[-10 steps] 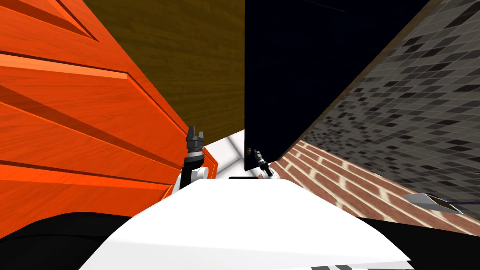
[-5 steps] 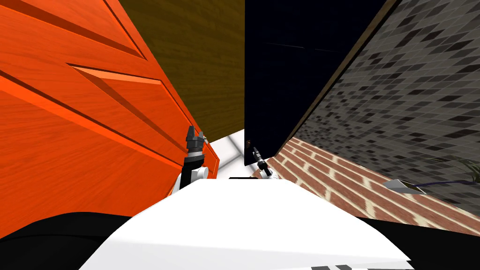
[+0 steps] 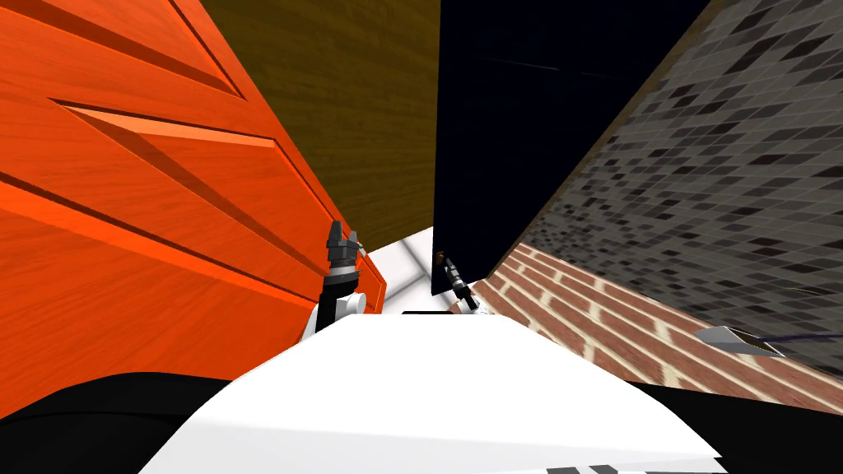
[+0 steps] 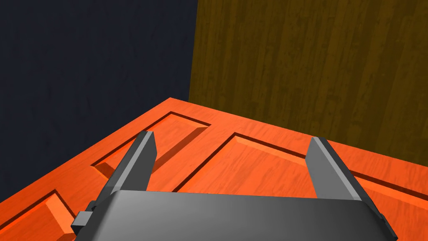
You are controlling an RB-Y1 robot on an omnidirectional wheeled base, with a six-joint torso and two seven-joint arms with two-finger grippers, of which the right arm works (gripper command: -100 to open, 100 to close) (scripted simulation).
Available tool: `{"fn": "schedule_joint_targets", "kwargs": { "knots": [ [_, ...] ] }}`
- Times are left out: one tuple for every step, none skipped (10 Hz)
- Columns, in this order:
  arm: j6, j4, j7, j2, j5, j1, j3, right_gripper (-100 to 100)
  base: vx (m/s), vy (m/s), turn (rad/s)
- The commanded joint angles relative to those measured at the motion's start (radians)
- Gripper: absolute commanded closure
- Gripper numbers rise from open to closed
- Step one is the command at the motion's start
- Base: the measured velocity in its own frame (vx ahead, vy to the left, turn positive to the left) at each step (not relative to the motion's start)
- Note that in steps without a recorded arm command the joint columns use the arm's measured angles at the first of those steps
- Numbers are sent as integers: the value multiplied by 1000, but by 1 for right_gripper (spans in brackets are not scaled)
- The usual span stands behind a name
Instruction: Push the door open
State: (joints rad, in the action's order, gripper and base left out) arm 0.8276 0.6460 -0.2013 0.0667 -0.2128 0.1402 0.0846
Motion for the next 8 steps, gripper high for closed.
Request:
{"fn": "schedule_joint_targets", "kwargs": {
  "knots": [
    [10,-7,8,-2,3,0,-4,-100,240,73,23],
    [17,-9,14,-7,5,-2,-7,-100,211,58,29],
    [21,-11,18,-13,6,-3,-9,-100,205,62,34],
    [17,-9,14,-9,5,-2,-8,-100,91,29,-9],
    [17,-9,14,-9,5,-2,-8,100,-19,-3,3],
    [17,-9,14,-9,5,-2,-8,100,-34,-12,15],
    [17,-9,14,-9,5,-2,-8,100,-24,-10,3],
    [17,-9,14,-9,5,-2,-8,100,-15,-5,-4]
  ]
}}
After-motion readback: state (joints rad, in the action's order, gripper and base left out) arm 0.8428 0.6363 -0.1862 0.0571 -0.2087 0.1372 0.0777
